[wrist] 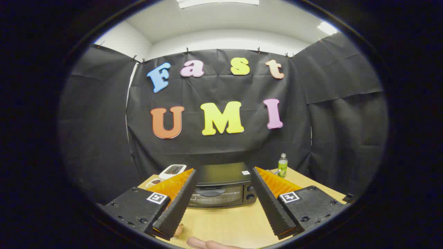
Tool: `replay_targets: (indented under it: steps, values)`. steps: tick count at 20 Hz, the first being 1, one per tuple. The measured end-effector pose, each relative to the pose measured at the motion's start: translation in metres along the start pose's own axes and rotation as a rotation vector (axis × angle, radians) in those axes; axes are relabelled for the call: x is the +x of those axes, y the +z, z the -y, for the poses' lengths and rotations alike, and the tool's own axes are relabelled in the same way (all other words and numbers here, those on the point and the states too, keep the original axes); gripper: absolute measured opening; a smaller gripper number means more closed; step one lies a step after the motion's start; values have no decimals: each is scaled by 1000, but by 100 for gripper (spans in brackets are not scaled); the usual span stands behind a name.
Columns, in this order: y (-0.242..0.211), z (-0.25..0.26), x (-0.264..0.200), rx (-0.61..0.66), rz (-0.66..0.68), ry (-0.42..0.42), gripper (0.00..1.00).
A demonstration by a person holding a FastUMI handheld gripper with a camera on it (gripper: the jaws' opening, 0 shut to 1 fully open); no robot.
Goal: Open the toaster oven, put the food inside, and close the toaster oven door.
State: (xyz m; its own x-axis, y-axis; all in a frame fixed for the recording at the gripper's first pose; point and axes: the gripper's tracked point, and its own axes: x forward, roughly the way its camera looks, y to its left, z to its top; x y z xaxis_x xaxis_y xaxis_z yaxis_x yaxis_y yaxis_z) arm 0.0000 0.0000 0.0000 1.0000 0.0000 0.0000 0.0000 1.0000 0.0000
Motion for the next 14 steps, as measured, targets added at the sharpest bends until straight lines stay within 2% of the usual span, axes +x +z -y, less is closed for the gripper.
replay_targets:
  steps: [5,14]
  values:
    - [-6,-2,-3,-18,-6,12,100]
    - [-35,17,25,-12,-80,-31,100]
